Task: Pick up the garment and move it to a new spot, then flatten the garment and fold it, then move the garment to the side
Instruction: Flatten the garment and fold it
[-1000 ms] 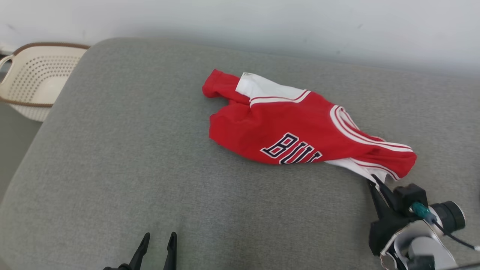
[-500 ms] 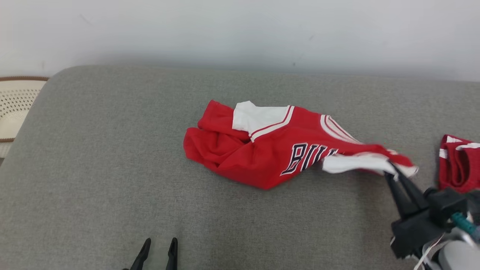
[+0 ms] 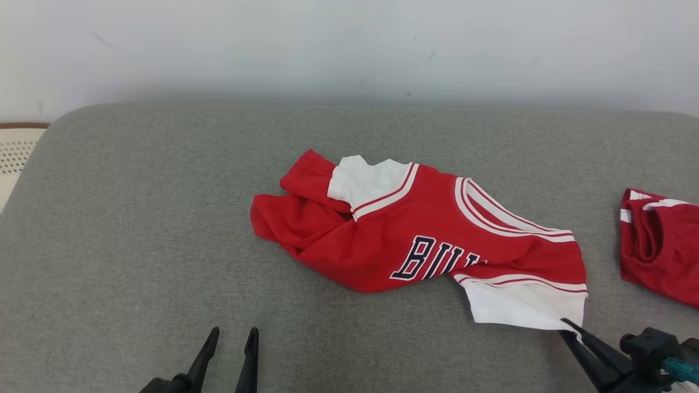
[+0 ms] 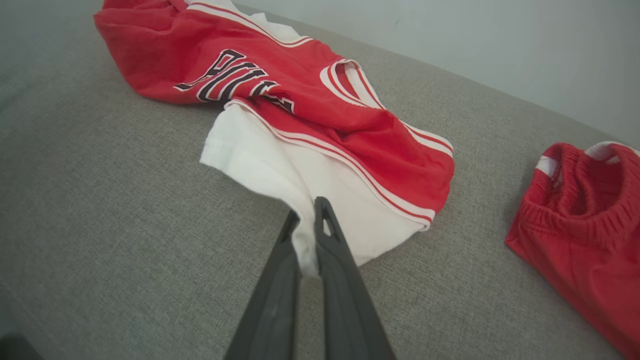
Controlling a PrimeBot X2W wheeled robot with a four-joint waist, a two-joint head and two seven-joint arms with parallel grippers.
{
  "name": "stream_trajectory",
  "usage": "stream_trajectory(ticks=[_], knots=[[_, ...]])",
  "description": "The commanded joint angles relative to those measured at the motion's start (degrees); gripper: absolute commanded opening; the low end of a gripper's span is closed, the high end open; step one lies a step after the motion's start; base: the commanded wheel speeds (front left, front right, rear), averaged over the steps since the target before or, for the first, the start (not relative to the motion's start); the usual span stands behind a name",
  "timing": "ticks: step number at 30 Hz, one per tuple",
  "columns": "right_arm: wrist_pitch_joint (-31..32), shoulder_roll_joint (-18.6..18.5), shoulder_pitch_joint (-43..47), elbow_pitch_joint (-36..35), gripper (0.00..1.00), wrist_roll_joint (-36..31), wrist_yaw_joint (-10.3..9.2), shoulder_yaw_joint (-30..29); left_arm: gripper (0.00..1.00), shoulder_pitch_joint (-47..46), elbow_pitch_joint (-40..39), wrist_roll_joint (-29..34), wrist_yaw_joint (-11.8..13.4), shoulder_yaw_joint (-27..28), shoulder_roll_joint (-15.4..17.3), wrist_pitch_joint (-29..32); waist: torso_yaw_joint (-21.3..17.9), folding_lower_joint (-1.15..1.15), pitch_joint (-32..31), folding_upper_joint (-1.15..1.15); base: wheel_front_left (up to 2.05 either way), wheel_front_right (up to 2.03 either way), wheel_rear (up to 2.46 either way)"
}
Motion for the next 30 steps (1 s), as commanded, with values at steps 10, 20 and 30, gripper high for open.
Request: stream_trajectory(ticks=[10, 20, 30], knots=[[-4.2, 3.7, -1.6, -1.1, 1.0, 1.6, -0.04, -6.3, 1.0, -5.3, 0.9, 2.7, -1.4, 0.3, 0.1, -0.2, -2.9, 0.0, 0.2, 0.0, 0.0, 0.0, 0.0], [-5.1, 19.2, 0.8, -0.6, 1.0, -6.6, -0.04, -20.3, 1.0, -7.7, 2.7, 5.3, -1.9, -0.5, 0.1, -0.2, -4.9, 0.0, 0.1, 0.0, 0.0, 0.0, 0.0], [-5.1, 27.0, 0.1, -1.4, 1.0, -11.4, -0.04, -22.8, 1.0, -14.8, 10.1, 10.0, -4.1, -2.4, 0.9, -0.2, -7.8, 0.0, 2.0, 0.0, 0.0, 0.0, 0.0]])
